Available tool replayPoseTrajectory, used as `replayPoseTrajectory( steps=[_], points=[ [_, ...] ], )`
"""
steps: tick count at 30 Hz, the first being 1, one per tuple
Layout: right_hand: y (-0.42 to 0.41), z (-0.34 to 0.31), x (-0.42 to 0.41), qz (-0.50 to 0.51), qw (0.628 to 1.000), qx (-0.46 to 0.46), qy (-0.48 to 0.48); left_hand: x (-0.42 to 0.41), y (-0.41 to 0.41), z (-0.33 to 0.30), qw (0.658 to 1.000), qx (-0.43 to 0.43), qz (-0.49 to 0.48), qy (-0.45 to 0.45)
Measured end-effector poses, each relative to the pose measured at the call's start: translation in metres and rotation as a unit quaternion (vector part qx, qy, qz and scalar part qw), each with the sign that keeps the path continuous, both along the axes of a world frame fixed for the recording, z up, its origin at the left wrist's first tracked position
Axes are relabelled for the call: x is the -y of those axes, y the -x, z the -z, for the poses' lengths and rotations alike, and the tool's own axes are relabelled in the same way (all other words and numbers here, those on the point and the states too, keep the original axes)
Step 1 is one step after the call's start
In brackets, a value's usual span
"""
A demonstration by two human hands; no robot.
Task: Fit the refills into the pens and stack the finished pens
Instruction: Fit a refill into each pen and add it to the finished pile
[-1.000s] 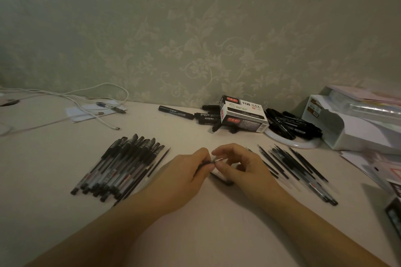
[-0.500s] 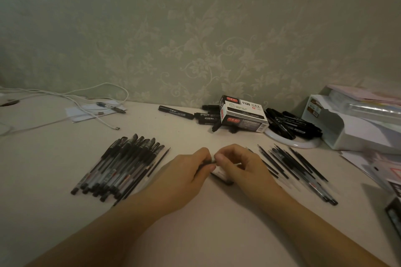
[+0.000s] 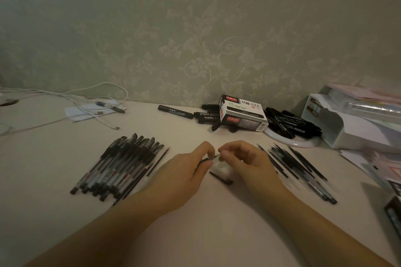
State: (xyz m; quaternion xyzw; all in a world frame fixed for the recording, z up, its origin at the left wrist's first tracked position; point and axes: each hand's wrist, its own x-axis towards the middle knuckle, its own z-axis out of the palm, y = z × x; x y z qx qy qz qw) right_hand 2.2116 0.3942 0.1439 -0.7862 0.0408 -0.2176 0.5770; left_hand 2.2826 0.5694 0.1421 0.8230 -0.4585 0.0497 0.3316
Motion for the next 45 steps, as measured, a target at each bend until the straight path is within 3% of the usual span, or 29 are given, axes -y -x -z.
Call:
replayPoseTrajectory(
  steps=[3,9,13,21,23,26,30,34,42,45],
  points=[
    [0.001,0.000,0.003,0.059,0.998,0.003,0.016,0.000,-0.001,0.000,1.000,-0.003,-0.002,-0.003],
    [0.003,-0.001,0.003,0.118,0.973,0.007,0.201,0.000,-0.001,0.001,1.000,-0.005,-0.013,-0.011],
    [0.003,-0.001,0.003,0.105,0.944,-0.009,0.311,0.001,-0.001,0.001,1.000,-0.004,-0.025,-0.013],
    [0.003,0.005,0.002,0.079,0.942,-0.043,0.324,0.000,-0.002,0.002,0.999,-0.024,-0.017,0.022],
    [0.002,0.003,0.002,0.108,0.948,-0.020,0.298,0.000,-0.002,0.002,0.998,-0.031,-0.018,0.042],
    [0.004,-0.006,-0.001,0.129,0.980,0.022,0.149,0.001,-0.001,0.000,0.996,-0.042,-0.020,0.079],
    [0.006,-0.012,-0.014,0.012,0.999,-0.003,-0.041,0.003,0.001,-0.003,0.990,-0.069,-0.002,0.121],
    [0.005,-0.013,-0.023,-0.050,0.989,-0.021,-0.137,0.003,0.004,-0.004,0.989,-0.065,0.016,0.132],
    [0.003,-0.011,-0.019,-0.048,0.973,-0.018,-0.226,0.005,0.007,-0.003,0.995,-0.029,0.027,0.094],
    [0.001,-0.017,-0.010,0.008,0.961,0.017,-0.277,0.003,0.005,-0.002,0.997,-0.038,0.005,0.073]
  ],
)
